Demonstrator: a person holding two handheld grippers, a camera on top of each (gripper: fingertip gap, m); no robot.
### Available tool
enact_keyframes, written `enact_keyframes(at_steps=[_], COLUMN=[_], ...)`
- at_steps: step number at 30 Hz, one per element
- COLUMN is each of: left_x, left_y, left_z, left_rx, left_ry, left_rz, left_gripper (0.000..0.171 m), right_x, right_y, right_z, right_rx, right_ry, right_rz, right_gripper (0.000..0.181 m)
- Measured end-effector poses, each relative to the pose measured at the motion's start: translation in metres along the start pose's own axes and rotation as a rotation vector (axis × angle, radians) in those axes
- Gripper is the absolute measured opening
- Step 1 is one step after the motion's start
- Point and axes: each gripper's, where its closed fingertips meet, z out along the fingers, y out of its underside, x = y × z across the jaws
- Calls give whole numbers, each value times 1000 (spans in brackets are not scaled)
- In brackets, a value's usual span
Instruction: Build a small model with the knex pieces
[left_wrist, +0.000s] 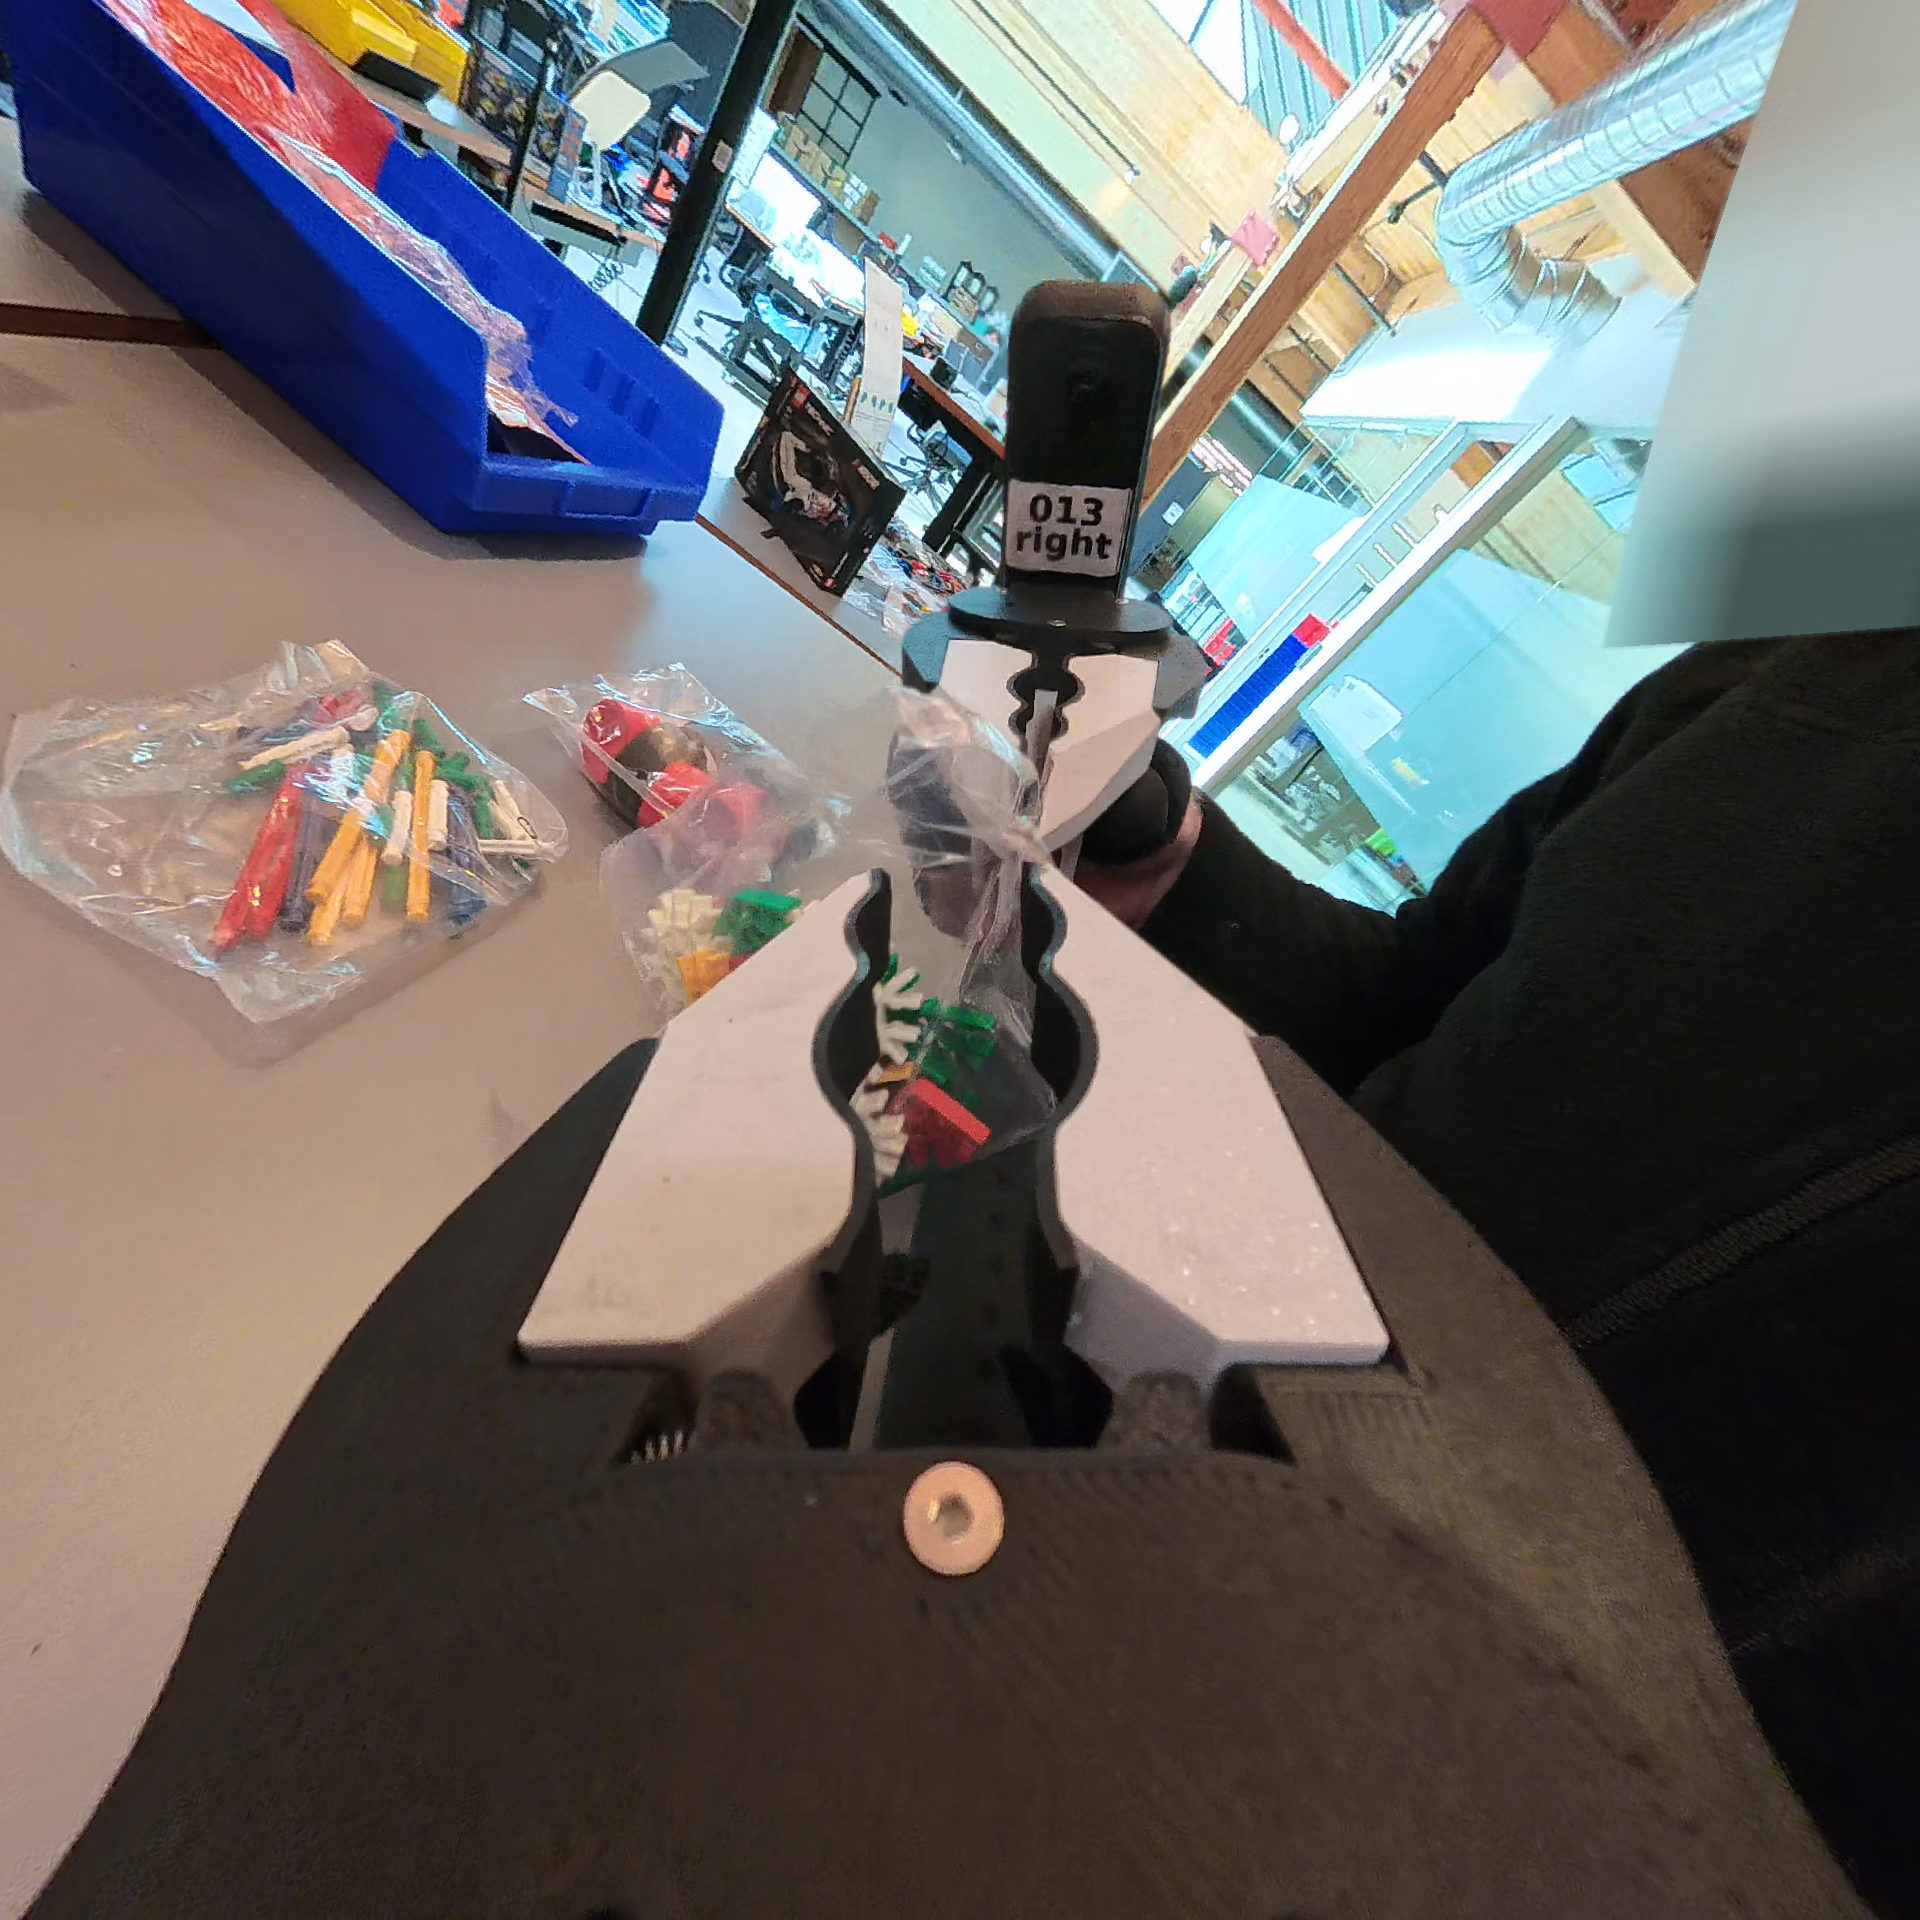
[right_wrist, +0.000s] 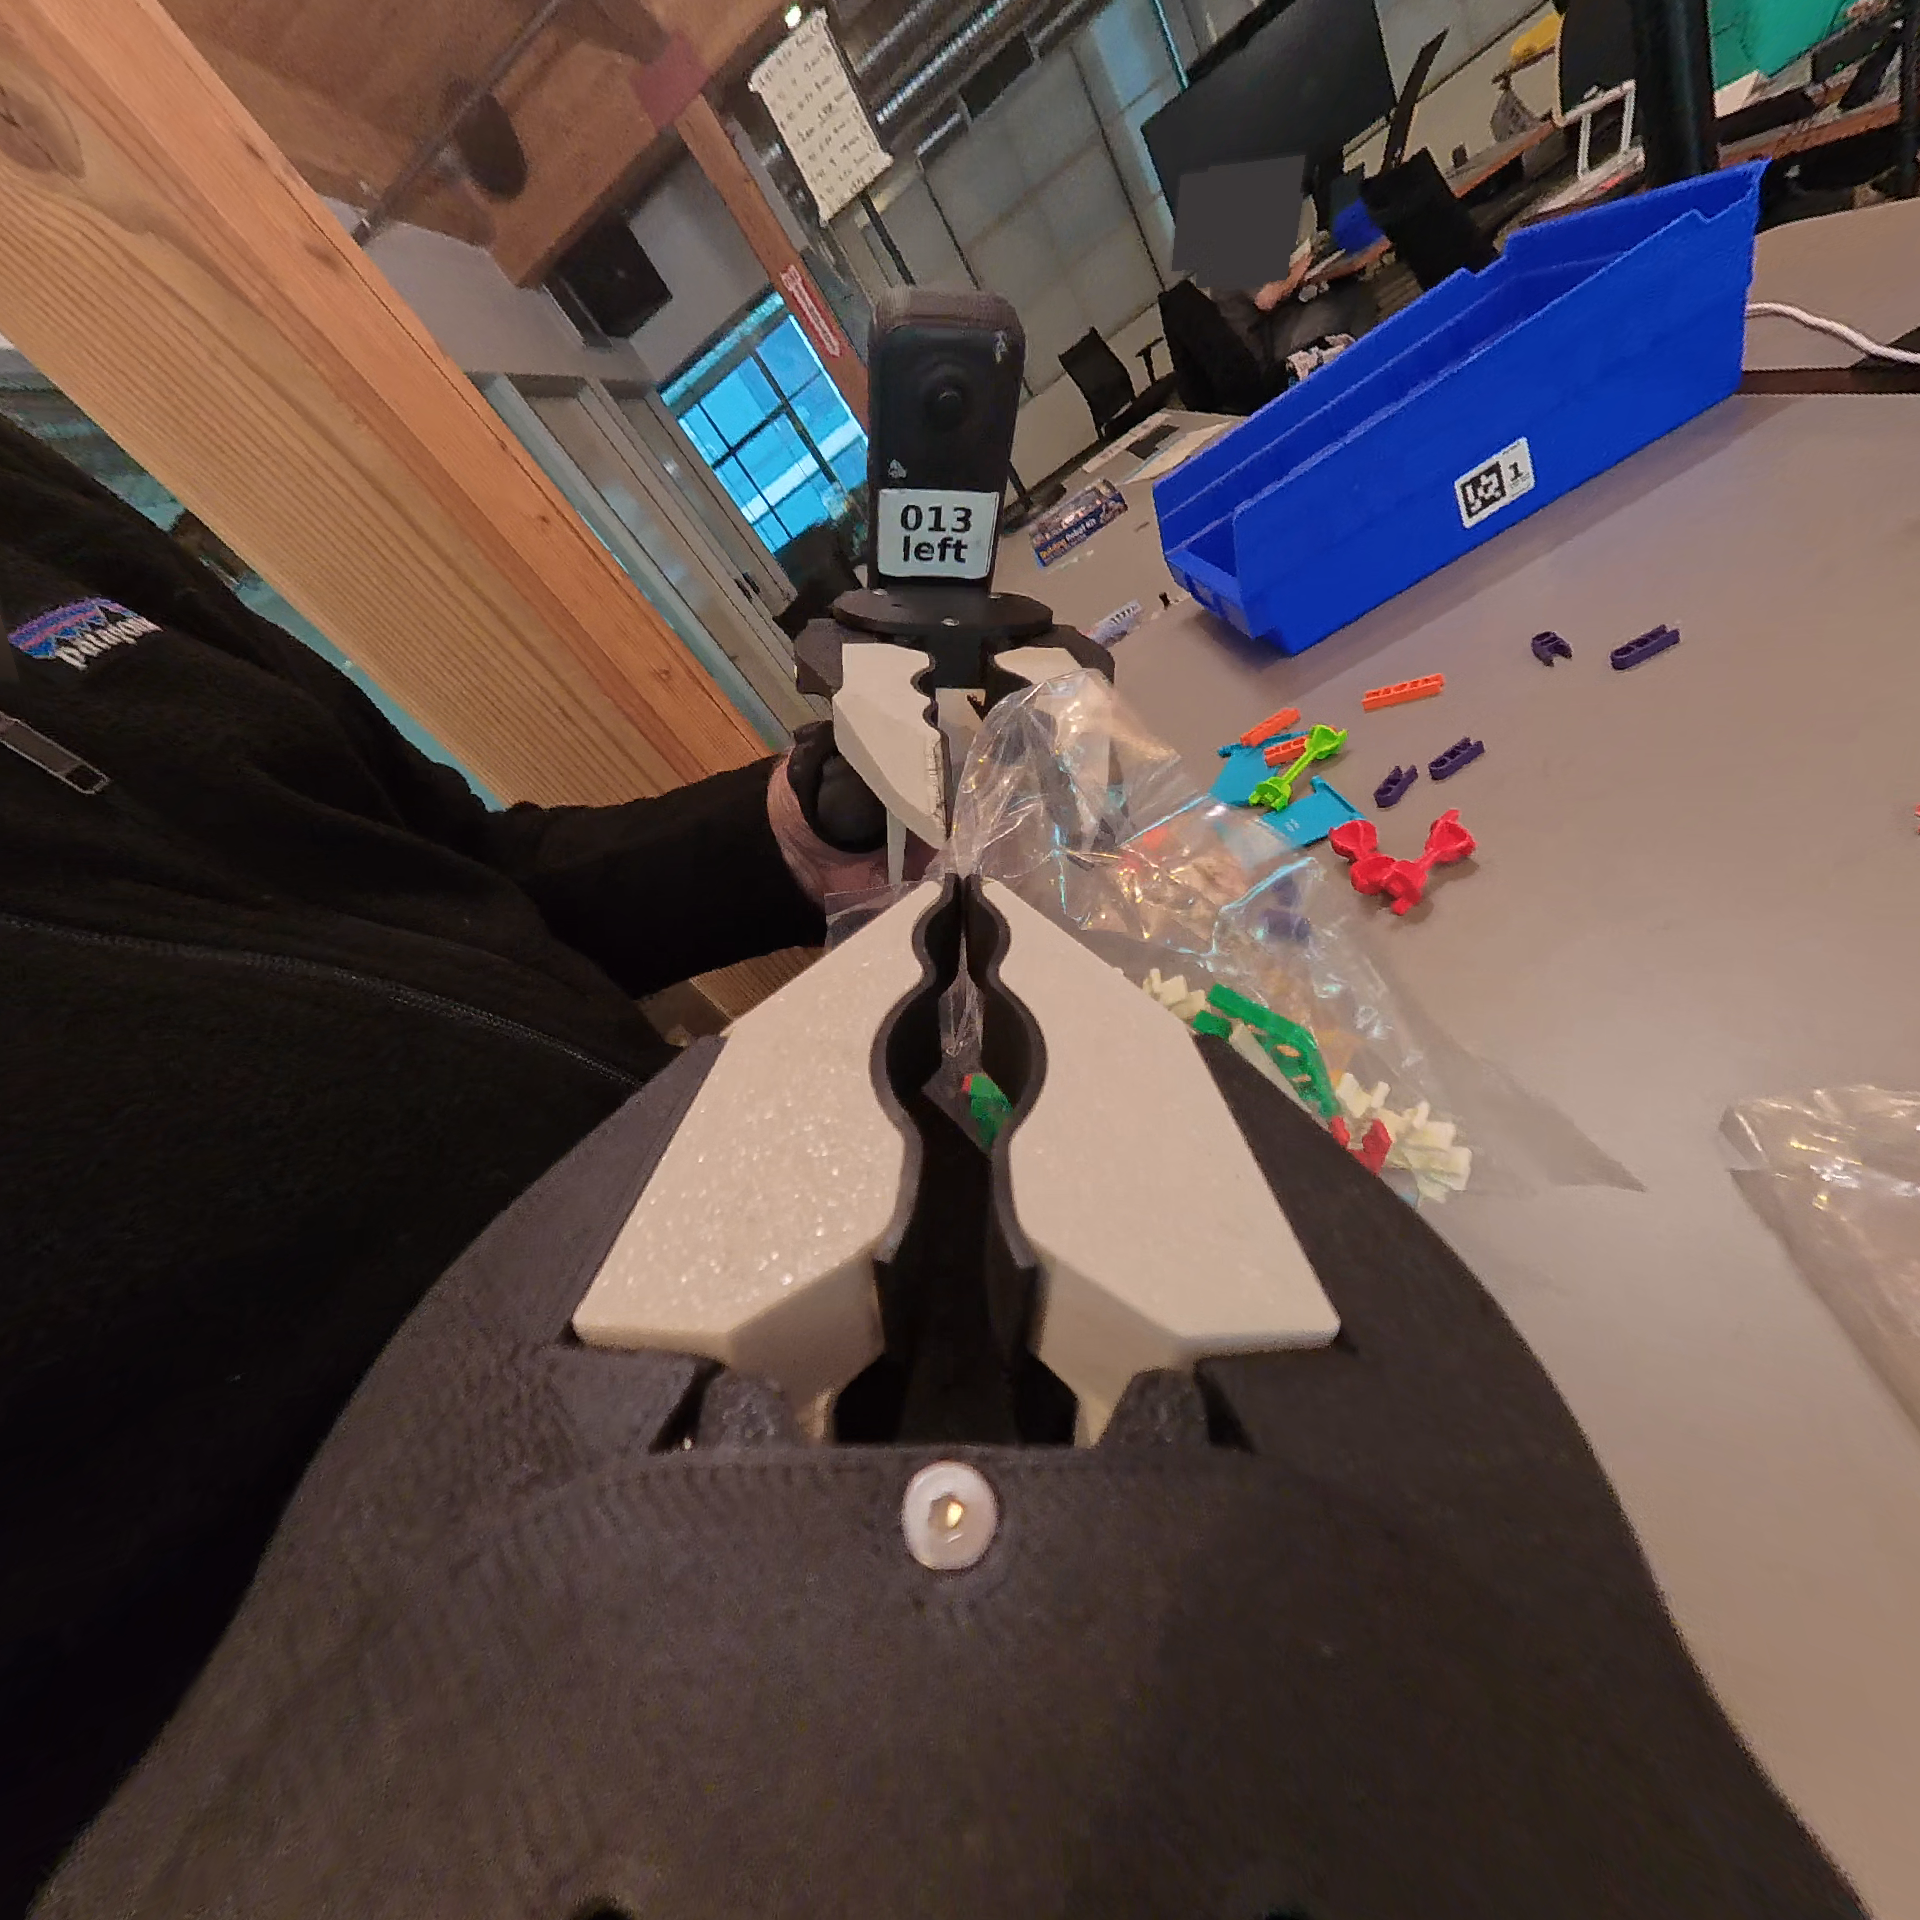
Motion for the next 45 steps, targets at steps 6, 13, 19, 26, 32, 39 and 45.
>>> enact_keyframes(at_steps=[6, 13, 19, 26, 32, 39, 45], left_x=[10, 1, 6, 22, 13, -6, -1], left_y=[6, 6, 12, 9, 12, 24, 19], left_z=[15, 10, 7, 6, 7, 22, 23], left_rx=[-4, -26, -110, -102, -66, -152, -147], left_ry=[70, -58, -93, 3, -52, -206, -121], left_rz=[-4, 66, 119, 77, 34, 159, 154], left_gripper=[2, 0, 0, 0, 16, 37, 16], right_x=[-7, 1, 6, 3, 6, 5, 1], right_y=[0, 3, 7, 3, 3, 4, -1], right_z=[-1, -9, -21, -19, -19, -12, -14], right_rx=[13, 23, -30, 11, 26, 39, 53], right_ry=[-34, 46, 93, 54, 50, 2, -48], right_rz=[15, 7, -25, 29, 57, 101, 136], right_gripper=[0, 0, 0, 0, 0, 0, 0])
